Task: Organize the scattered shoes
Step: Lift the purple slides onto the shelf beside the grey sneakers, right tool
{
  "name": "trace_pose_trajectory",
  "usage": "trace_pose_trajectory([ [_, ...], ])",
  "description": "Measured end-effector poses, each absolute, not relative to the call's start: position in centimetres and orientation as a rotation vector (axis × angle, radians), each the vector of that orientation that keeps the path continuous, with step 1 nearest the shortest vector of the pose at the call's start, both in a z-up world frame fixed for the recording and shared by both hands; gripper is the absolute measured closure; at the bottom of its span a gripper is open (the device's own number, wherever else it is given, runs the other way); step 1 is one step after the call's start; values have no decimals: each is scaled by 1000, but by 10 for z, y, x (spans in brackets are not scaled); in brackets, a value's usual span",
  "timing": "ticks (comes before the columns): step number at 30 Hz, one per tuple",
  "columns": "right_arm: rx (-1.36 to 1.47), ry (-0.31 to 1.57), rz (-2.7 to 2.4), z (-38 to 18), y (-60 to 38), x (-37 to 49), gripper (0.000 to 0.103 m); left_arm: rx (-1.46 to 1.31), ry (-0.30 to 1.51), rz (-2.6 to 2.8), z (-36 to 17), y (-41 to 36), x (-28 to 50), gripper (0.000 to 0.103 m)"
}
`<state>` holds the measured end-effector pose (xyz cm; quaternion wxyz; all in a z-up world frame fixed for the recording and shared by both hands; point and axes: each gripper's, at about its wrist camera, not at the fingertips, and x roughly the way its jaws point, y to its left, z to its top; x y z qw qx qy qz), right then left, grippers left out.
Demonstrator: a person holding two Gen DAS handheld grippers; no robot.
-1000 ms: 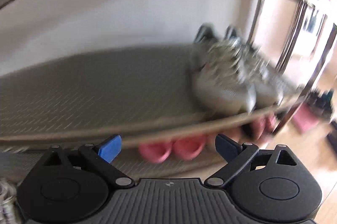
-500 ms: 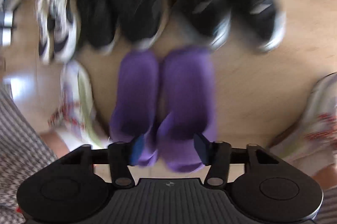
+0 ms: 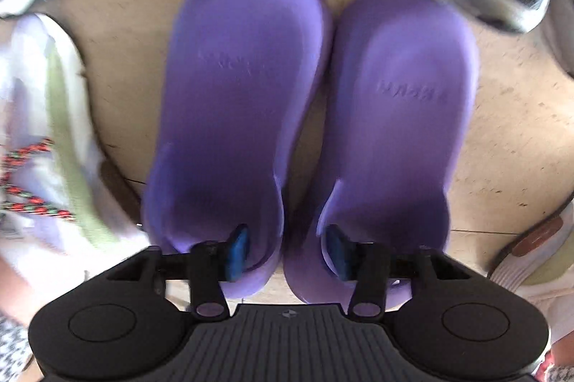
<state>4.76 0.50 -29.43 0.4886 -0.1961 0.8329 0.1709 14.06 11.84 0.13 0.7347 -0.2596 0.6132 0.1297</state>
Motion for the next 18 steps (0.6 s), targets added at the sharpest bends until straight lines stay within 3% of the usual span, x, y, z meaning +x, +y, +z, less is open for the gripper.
trace_pose_trajectory([
  [1,-489,2003,433,-291,4,44,80,-569,1347,286,2,118,141,1],
  [8,-276,1914,470,-222,-56,44,83,-559,1314,305,10,112,140,1],
  [18,-17,1465,301,-48,-167,107,83,-547,1315,311,9,87,142,1],
])
